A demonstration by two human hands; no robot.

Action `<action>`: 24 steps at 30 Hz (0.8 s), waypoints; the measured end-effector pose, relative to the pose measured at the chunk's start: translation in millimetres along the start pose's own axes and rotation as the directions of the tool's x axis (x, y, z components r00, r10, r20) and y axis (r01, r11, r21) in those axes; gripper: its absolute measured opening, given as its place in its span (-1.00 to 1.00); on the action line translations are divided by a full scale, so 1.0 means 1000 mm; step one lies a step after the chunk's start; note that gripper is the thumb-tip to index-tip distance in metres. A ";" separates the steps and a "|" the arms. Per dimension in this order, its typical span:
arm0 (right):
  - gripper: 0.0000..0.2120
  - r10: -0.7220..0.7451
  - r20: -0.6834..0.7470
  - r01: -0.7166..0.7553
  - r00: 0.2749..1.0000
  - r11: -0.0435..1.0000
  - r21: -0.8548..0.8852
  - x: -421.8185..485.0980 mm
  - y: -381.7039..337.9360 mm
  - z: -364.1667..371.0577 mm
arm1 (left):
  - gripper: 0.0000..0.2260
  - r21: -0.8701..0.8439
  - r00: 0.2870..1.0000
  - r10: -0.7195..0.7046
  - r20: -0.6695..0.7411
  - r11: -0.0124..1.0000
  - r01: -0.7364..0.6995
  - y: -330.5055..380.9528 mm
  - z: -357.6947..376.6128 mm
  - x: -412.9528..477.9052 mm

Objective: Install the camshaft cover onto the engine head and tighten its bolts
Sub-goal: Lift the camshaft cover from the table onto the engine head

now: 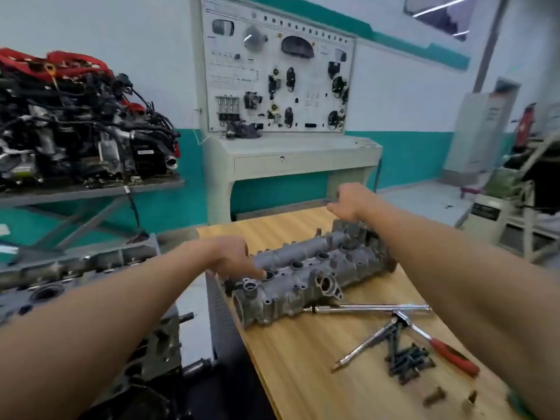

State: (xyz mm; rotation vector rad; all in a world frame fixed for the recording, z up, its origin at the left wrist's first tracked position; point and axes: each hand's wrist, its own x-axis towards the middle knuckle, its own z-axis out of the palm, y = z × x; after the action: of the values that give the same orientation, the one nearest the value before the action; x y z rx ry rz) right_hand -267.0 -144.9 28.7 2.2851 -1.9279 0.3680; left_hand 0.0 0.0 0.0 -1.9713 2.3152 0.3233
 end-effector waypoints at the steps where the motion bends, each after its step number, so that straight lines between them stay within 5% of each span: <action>1: -0.56 0.042 0.014 -0.041 0.999 0.998 -0.037 0.005 0.016 0.007 | -0.46 -0.036 0.994 -0.024 0.111 0.999 0.028 -0.001 0.007 0.007; 4: -0.54 0.200 0.077 -0.193 0.977 0.977 -0.091 0.016 0.063 0.032 | -0.34 -0.060 0.957 -0.022 0.288 0.997 0.041 -0.004 0.028 0.014; 7: -0.48 0.224 0.133 -0.206 0.965 0.969 -0.135 0.037 0.092 0.057 | -0.17 -0.004 0.988 0.018 0.152 1.000 -0.017 -0.009 0.042 0.024; 11: -0.41 0.153 0.288 -0.103 0.945 0.978 -0.182 0.058 0.109 0.075 | -0.28 0.181 0.996 0.020 0.088 0.983 -0.036 -0.018 0.052 0.035; 15: -0.38 0.117 0.293 -0.065 0.949 0.982 -0.179 0.066 0.115 0.088 | -0.24 0.327 0.994 0.062 0.087 0.941 -0.087 -0.024 0.057 0.043; 24: -0.45 0.173 0.455 -0.131 0.874 0.984 -0.123 0.081 0.108 0.089 | -0.43 0.358 0.977 0.211 0.015 0.912 -0.202 -0.031 0.060 0.050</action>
State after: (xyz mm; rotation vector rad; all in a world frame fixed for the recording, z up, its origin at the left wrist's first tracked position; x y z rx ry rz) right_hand -351.9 -263.5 -41.4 2.3230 -2.2894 -0.2824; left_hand 17.6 -40.1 -71.9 -1.5719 2.3935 -0.1086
